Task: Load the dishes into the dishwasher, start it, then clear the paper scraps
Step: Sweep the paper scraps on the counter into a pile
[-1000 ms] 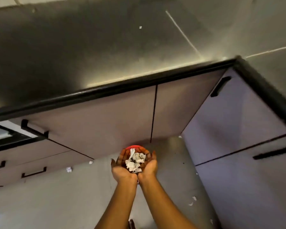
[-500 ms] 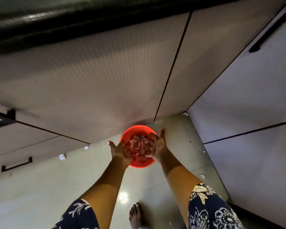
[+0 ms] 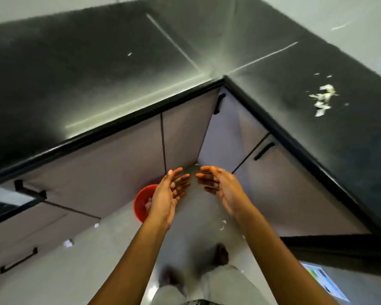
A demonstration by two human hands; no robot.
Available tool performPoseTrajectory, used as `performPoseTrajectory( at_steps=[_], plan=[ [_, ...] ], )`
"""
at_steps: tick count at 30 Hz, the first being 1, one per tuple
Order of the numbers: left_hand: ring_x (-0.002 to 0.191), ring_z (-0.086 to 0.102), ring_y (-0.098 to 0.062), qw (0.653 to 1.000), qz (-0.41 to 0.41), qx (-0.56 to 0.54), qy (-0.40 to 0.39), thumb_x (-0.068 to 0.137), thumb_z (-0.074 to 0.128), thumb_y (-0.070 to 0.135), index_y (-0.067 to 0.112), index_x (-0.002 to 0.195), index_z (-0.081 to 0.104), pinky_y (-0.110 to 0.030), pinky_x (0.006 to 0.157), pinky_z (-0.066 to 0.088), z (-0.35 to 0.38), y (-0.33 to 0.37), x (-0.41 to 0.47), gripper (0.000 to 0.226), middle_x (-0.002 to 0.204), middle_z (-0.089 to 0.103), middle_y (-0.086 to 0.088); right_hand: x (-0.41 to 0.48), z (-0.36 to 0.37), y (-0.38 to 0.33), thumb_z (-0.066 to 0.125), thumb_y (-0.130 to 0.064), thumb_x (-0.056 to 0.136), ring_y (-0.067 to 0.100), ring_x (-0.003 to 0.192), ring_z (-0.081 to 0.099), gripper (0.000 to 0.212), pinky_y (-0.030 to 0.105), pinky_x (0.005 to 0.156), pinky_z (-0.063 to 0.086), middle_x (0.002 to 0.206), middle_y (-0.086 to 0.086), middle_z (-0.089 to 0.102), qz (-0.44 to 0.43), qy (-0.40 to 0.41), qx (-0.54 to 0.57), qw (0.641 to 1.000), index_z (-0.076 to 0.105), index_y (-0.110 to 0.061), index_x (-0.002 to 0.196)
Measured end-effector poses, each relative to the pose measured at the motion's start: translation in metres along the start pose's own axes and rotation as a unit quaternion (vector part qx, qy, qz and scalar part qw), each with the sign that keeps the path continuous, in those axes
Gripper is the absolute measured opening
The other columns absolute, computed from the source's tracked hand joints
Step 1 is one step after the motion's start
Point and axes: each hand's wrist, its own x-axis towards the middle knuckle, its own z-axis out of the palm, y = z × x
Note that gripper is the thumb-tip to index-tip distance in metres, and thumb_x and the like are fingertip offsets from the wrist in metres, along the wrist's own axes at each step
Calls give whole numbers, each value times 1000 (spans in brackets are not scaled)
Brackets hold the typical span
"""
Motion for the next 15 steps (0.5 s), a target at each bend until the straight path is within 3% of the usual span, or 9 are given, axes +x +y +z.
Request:
performPoseTrajectory(
  at_steps=[5, 7, 9, 10, 12, 14, 15],
  plan=[
    [91, 64, -11, 964, 127, 201, -122, 101, 38, 28, 25, 106, 64, -29, 82, 47, 108, 32, 1, 27, 100, 70, 1, -34, -80, -83, 43, -19, 98, 15, 86, 63, 22, 26, 78, 47, 96, 7, 68, -138, 111, -85, 981, 63, -11, 101],
    [89, 62, 0, 930, 190, 271, -157, 99, 46, 22, 21, 108, 63, -29, 84, 49, 152, 37, 14, 20, 102, 68, 2, -32, -119, -102, 48, -18, 97, 12, 84, 61, 18, 22, 76, 44, 95, 6, 68, -196, 205, -184, 941, 64, -11, 102],
    [98, 60, 1, 888, 249, 346, -171, 97, 51, 20, 20, 111, 61, -26, 93, 46, 194, 34, 32, 17, 107, 64, 5, -21, -162, -112, 53, -21, 94, 13, 94, 60, 18, 18, 80, 40, 103, 4, 67, -235, 297, -332, 864, 64, -13, 106],
    [109, 58, -6, 855, 284, 400, -167, 96, 53, 23, 20, 116, 60, -25, 99, 41, 210, 29, 43, 21, 113, 61, 6, -13, -179, -113, 53, -25, 94, 16, 106, 58, 24, 20, 88, 38, 114, 5, 64, -242, 318, -393, 828, 62, -12, 113],
    [133, 40, -18, 748, 332, 552, -162, 96, 52, 33, 19, 132, 51, -32, 113, 19, 245, 18, 68, 39, 136, 51, 2, 5, -218, -112, 47, -36, 93, 24, 134, 37, 47, 31, 107, 28, 143, 9, 42, -203, 336, -485, 782, 47, -12, 134],
    [146, 12, -20, 628, 311, 697, -152, 96, 44, 47, 19, 149, 28, -39, 117, 1, 276, 6, 92, 62, 157, 21, -3, 25, -252, -113, 40, -48, 93, 23, 146, 8, 67, 43, 115, 11, 158, 7, 9, -113, 353, -553, 746, 20, -15, 148],
    [148, 1, -21, 586, 297, 740, -146, 96, 38, 53, 19, 152, 16, -40, 117, -3, 288, 2, 102, 69, 160, 7, -4, 33, -265, -114, 38, -53, 93, 23, 146, -3, 75, 48, 116, 5, 159, 6, -4, -71, 355, -567, 740, 7, -16, 150]
  ],
)
